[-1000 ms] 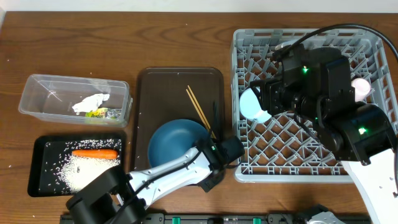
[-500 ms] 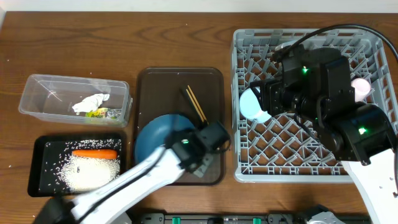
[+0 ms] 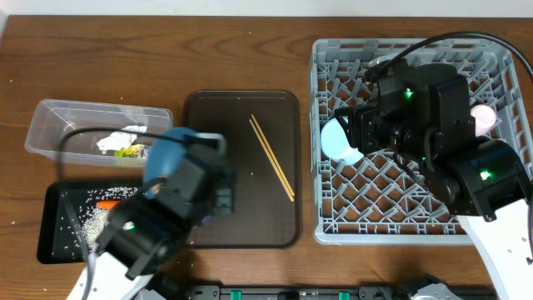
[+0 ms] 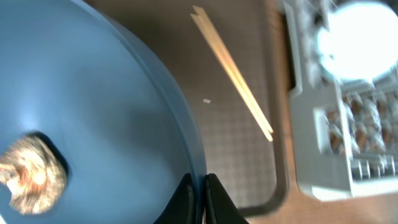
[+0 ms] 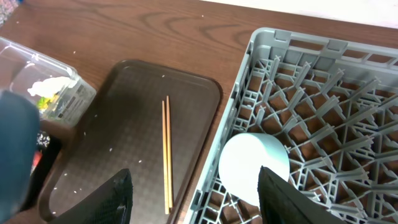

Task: Sort waste into correct bins and load items into the dishwasher rack

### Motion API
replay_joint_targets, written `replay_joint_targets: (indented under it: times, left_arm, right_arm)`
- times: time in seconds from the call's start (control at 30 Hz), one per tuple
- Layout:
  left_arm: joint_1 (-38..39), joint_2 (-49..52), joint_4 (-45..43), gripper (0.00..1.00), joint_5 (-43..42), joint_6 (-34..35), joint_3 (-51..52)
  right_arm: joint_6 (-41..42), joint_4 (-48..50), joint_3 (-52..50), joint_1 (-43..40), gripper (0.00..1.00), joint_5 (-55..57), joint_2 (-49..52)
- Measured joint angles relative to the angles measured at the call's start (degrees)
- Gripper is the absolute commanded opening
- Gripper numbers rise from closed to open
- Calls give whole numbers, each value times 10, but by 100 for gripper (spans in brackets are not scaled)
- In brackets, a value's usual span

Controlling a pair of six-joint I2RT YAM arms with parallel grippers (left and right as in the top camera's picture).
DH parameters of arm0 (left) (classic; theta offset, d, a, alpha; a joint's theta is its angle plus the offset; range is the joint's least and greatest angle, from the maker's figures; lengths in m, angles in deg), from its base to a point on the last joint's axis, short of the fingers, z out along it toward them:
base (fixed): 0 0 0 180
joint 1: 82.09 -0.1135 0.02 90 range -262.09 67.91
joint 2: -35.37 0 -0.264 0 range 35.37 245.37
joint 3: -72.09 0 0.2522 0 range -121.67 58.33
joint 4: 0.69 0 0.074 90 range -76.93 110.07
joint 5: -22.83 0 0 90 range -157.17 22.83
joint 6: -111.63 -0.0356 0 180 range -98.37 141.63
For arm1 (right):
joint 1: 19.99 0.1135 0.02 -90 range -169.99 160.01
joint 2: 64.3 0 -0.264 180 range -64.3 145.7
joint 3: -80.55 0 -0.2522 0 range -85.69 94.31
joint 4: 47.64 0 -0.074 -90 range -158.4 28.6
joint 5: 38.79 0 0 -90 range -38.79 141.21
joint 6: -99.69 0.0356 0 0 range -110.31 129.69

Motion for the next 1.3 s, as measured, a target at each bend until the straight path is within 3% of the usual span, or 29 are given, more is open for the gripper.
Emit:
replay_joint_targets:
  times: [0.37, 0.67, 1.03, 1.3]
  left_arm:
    - [-283, -46, 16, 6, -49, 17, 0]
    - [-620, -33, 3, 6, -295, -74, 0]
    - [-740, 53, -28, 6, -566, -236, 0]
    - [-881, 1, 2, 6, -641, -319, 0]
  right_arm:
    - [0, 0, 0, 0, 57, 0, 0]
    - [0, -1, 0, 0, 57, 0, 0]
    - [0, 8, 0, 0, 58, 0, 0]
    - [0, 12, 0, 0, 58, 0, 0]
